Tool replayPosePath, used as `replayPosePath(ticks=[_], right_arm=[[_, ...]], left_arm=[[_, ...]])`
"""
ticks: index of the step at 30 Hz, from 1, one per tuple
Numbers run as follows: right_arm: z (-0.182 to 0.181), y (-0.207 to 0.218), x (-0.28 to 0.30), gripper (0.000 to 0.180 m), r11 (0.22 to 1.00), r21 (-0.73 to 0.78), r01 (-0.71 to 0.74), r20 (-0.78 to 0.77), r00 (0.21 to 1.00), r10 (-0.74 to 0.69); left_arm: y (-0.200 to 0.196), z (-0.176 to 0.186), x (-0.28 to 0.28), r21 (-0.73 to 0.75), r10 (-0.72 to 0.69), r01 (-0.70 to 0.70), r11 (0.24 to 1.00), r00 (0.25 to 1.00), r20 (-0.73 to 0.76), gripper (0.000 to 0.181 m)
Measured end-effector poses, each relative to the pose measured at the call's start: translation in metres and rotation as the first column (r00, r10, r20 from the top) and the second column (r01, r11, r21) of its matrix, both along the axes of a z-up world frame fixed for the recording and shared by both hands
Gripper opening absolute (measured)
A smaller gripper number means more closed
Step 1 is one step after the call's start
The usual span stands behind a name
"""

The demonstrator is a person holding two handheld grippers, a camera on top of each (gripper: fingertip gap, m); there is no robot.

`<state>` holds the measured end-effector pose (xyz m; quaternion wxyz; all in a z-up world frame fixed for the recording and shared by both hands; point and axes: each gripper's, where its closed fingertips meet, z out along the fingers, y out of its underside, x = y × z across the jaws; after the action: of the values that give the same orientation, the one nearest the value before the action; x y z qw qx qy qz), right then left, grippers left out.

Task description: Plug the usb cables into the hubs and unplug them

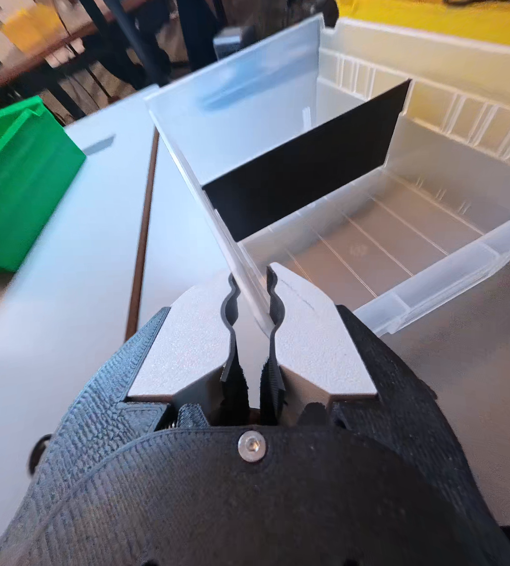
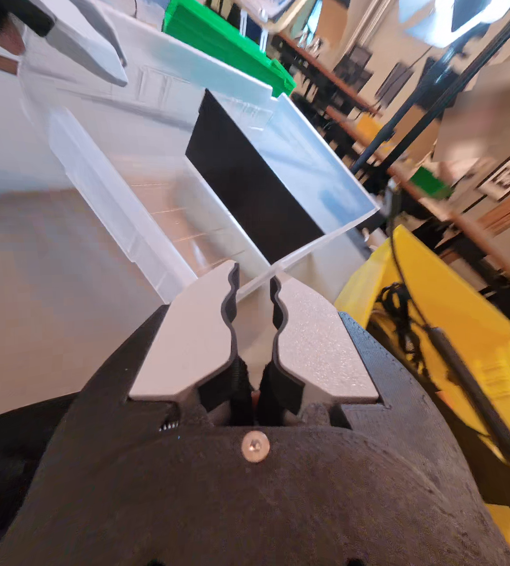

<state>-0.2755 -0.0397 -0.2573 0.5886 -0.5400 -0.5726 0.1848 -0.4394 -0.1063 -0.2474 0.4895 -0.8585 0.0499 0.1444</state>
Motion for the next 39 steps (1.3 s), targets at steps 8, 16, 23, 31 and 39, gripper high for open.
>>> replayPosePath(ticks=[8,16,23,31,39], right_arm=[[0.112,-0.011,0.046,0.016,0.938,0.333,0.098,-0.269,0.963,-0.005],[0.166,0.009,0.198,0.016,0.836,0.4,0.375,-0.417,0.887,-0.198],[0.128,0.042,0.339,0.014,0.717,0.293,0.633,-0.402,0.762,-0.508],[0.058,0.092,0.45,0.014,0.592,0.148,0.792,-0.276,0.608,-0.744],[0.014,0.11,0.484,0.013,0.53,0.095,0.842,-0.163,0.539,-0.827]], left_arm=[[-0.017,0.12,0.046,0.41,0.075,0.019,0.912,0.974,-0.212,0.015],[0.022,0.185,0.193,0.79,-0.162,0.204,0.578,0.978,-0.135,0.016],[0.111,0.158,0.328,0.743,-0.421,0.313,0.591,0.906,-0.047,0.012],[0.202,0.081,0.445,0.549,-0.544,0.454,0.702,0.839,0.003,0.01],[0.237,0.012,0.482,0.409,-0.585,0.519,0.751,0.81,0.046,0.013]])
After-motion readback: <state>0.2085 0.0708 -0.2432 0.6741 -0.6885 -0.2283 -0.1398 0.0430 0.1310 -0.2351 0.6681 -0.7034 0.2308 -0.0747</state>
